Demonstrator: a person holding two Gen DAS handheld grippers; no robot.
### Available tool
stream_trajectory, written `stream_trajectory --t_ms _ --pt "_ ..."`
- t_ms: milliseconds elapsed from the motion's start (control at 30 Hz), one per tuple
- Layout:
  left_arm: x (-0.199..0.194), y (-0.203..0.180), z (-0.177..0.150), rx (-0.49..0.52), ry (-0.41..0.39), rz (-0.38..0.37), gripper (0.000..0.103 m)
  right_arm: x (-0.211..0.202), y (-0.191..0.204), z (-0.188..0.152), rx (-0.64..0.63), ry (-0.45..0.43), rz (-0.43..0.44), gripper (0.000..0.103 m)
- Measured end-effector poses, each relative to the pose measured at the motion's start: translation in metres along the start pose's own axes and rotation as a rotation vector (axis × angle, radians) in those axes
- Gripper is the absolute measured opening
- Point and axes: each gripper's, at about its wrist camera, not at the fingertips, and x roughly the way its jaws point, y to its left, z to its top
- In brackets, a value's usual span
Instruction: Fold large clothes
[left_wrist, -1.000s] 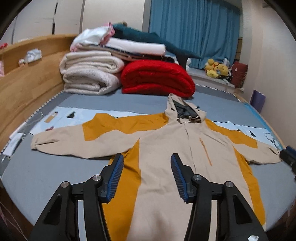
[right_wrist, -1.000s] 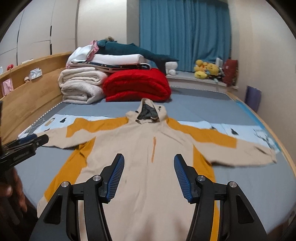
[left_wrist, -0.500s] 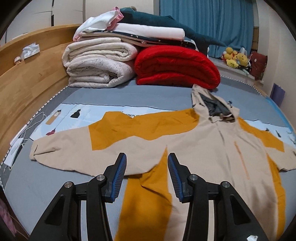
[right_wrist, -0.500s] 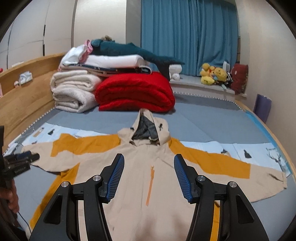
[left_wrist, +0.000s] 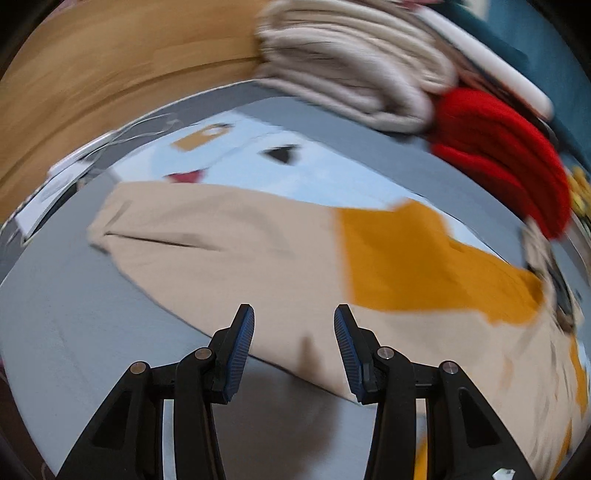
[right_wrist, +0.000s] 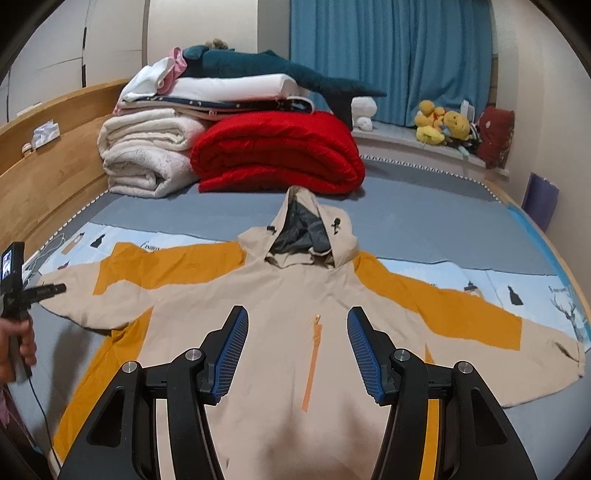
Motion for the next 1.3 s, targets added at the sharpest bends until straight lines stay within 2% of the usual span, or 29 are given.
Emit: stream_trajectory --t_ms 233,367,500,667,700,733,767,833,933,1000,1067,1167,1300 --pt "0.039 0.102 0.017 -0.244 0.028 0.06 0.042 0.019 0.0 -0.003 0.002 0.04 0.006 0.059" --pt "0.055 0.142 0.018 -0.375 0.045 0.054 0.042 0.032 0.002 -0.008 -0.009 0.073 0.014 0.059" --pt "0.069 0.156 0.017 -0.399 0.051 0.044 0.042 0.043 0.001 -0.014 -0.006 0.116 0.016 0.059" --pt "0.073 0.154 0.025 -0.377 0.019 0.039 0.04 0.048 -0.004 -0.02 -0.001 0.137 0.003 0.055" --pt "0.074 0.154 0.025 -0.378 0.017 0.039 0.034 0.048 -0.003 -0.02 0.0 0.139 0.004 0.048" --pt "0.075 0.153 0.026 -0.377 0.018 0.05 0.02 0.049 -0.004 -0.021 0.003 0.146 0.011 0.043" --pt "0.076 0.152 0.027 -0.379 0.023 0.06 0.014 0.051 -0.005 -0.021 0.012 0.161 0.019 0.035" --pt "0.066 0.149 0.029 -0.391 -0.009 0.079 0.005 0.052 -0.008 -0.022 0.027 0.175 0.027 0.027" --pt "0.029 0.116 0.042 -0.333 -0.119 0.112 0.001 0.053 -0.011 -0.022 0.036 0.185 0.015 0.026" --pt "0.001 0.08 0.052 -0.271 -0.187 0.057 0.001 0.053 -0.015 -0.021 0.044 0.193 0.002 0.026" --pt "-0.031 0.032 0.057 -0.19 -0.244 -0.031 0.0 0.052 -0.018 -0.021 0.058 0.199 -0.004 0.026" --pt "-0.079 -0.06 0.048 -0.018 -0.302 -0.189 0.0 0.052 -0.021 -0.021 0.066 0.214 -0.009 0.027" --pt "-0.123 -0.174 0.008 0.209 -0.29 -0.413 0.0 0.047 -0.025 -0.02 0.068 0.209 -0.004 0.027"
